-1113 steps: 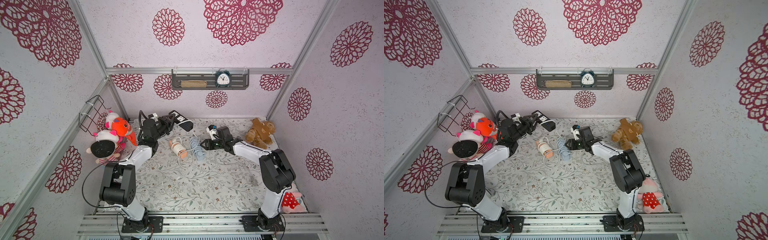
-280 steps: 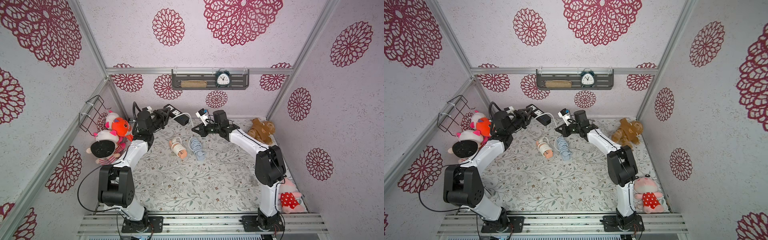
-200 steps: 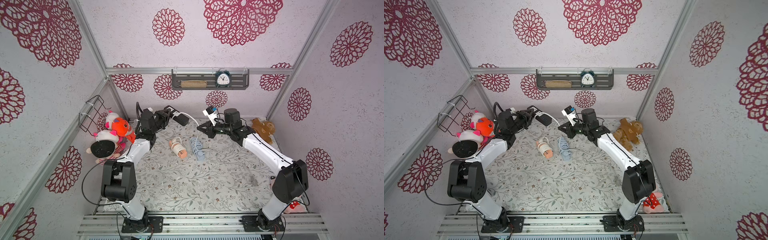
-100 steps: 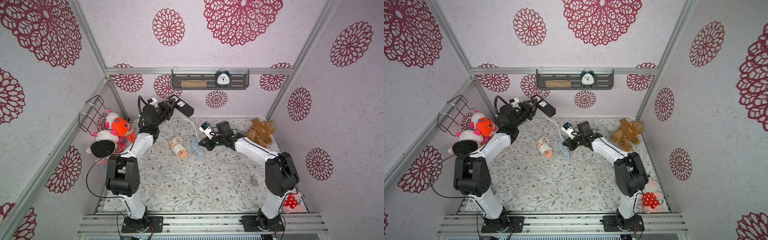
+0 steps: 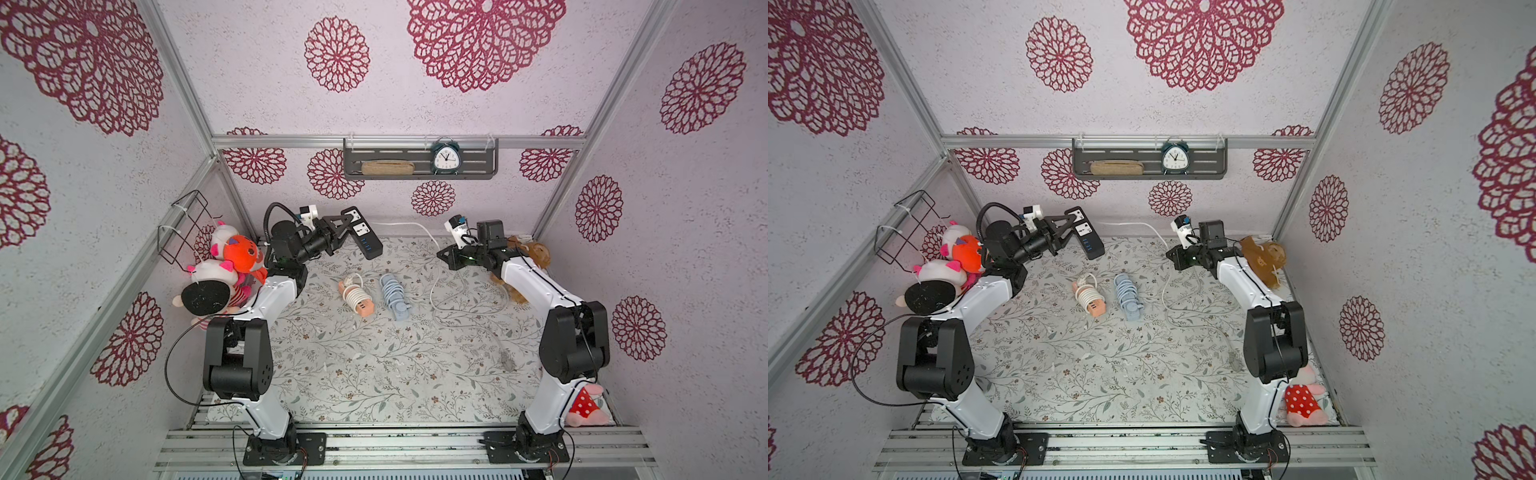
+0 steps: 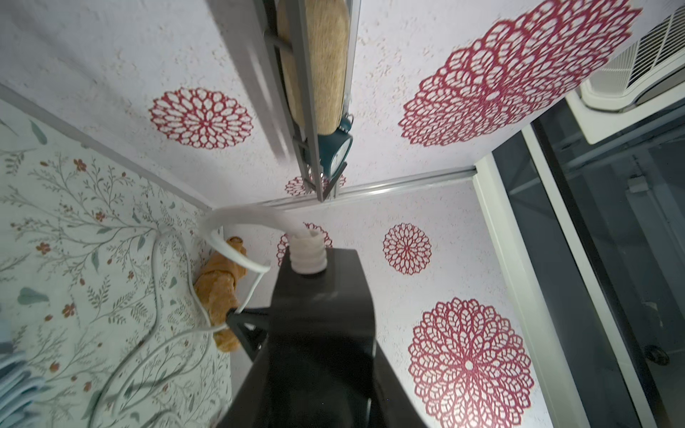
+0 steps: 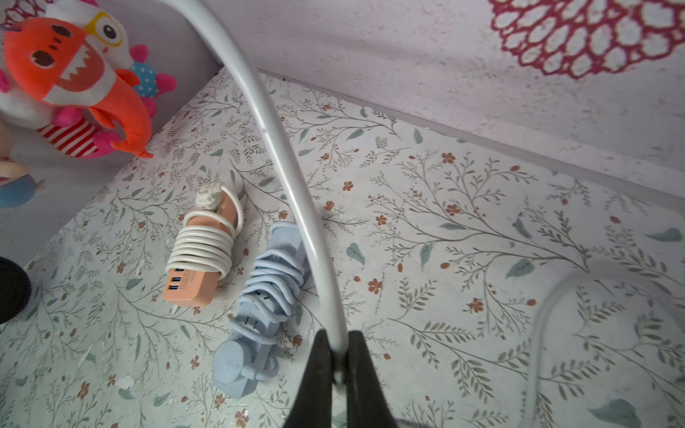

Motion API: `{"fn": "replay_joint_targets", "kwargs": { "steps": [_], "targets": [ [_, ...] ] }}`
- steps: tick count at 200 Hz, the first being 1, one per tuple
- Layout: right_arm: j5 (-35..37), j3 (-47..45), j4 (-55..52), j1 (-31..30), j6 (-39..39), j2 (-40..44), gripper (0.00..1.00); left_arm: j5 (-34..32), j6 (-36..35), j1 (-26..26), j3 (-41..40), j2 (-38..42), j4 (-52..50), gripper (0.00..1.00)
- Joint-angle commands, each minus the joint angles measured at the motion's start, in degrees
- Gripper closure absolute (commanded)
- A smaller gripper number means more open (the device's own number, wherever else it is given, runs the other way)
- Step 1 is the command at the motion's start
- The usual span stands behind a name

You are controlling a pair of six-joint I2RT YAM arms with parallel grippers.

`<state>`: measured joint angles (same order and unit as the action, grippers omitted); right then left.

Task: Unwrap the cord wrapped around the power strip
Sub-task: Unwrap the power cord from the power strip.

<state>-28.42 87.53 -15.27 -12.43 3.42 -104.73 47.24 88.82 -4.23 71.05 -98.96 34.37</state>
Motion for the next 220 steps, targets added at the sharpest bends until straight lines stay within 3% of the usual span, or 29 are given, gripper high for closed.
{"fn": "replay_joint_targets", "kwargs": {
  "steps": [1,37,85,131,196,220],
  "targets": [
    [1.04,1.06,-1.87,1.05,-0.42,-0.72,1.0,7.97,-6.92,-0.32,0.75,-0.1,-4.25,1.0],
    [1.89,0.63,-0.72,1.99,-1.58,-0.13,1.0,7.48,-36.95,-1.58,9.51,0.74,-43.34,1.0],
    [2.32,1.25,-0.52,4.9,-3.88,-0.56,1.0,8.62,-53.83,-1.66,14.03,-3.06,-60.54,1.0],
    [2.36,0.19,1.83,9.05,-5.51,0.26,1.0,7.06,-63.95,-1.83,17.31,-8.49,-71.35,1.0],
    [3.46,-1.6,5.12,12.57,-7.9,1.48,1.0,3.41,-70.73,-1.83,19.57,-10.42,-79.36,1.0],
    [-1.01,-1.4,3.72,12.35,-8.88,0.59,1.0,4.77,-71.48,-2.52,20.09,-10.3,-78.44,1.0]
  ]
}}
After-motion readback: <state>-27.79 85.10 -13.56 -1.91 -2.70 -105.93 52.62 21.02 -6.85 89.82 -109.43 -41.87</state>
